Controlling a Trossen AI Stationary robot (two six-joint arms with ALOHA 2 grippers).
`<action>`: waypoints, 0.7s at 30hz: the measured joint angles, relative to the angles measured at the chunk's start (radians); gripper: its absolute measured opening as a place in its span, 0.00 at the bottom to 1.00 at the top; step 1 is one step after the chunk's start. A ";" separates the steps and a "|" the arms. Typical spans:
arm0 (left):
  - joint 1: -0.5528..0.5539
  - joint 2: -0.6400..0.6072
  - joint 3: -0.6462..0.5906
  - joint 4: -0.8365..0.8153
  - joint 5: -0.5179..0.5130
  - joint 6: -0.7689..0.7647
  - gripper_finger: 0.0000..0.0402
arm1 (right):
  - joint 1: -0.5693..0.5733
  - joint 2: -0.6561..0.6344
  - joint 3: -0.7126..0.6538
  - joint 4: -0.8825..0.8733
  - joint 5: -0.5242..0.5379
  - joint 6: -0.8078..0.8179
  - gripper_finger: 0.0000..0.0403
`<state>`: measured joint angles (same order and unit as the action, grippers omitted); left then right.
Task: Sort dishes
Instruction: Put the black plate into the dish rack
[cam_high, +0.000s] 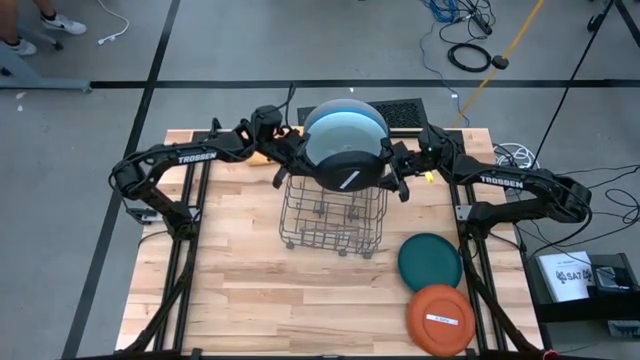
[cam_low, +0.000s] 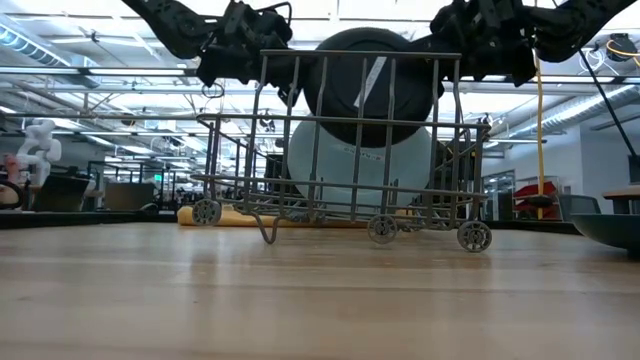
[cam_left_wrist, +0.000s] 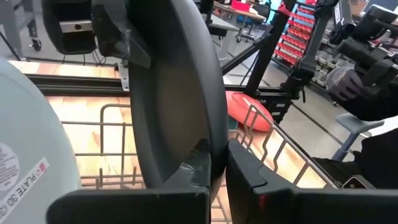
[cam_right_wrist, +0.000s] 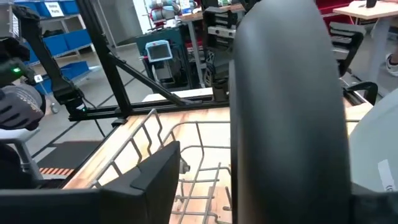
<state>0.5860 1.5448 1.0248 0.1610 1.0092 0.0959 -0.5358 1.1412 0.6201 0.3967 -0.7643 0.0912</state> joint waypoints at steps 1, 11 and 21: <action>0.004 0.000 0.000 -0.008 0.001 0.008 0.03 | 0.001 0.000 0.000 -0.001 0.006 0.001 0.52; 0.011 0.012 0.001 -0.145 -0.016 0.128 0.03 | 0.016 -0.001 -0.001 -0.040 0.106 -0.006 0.53; 0.034 0.106 0.009 -0.104 0.000 0.127 0.03 | 0.098 -0.002 -0.002 -0.131 0.312 -0.025 0.53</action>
<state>0.6196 1.6507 1.0336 0.0566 1.0095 0.2232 -0.4374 1.1389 0.6178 0.2659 -0.4520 0.0662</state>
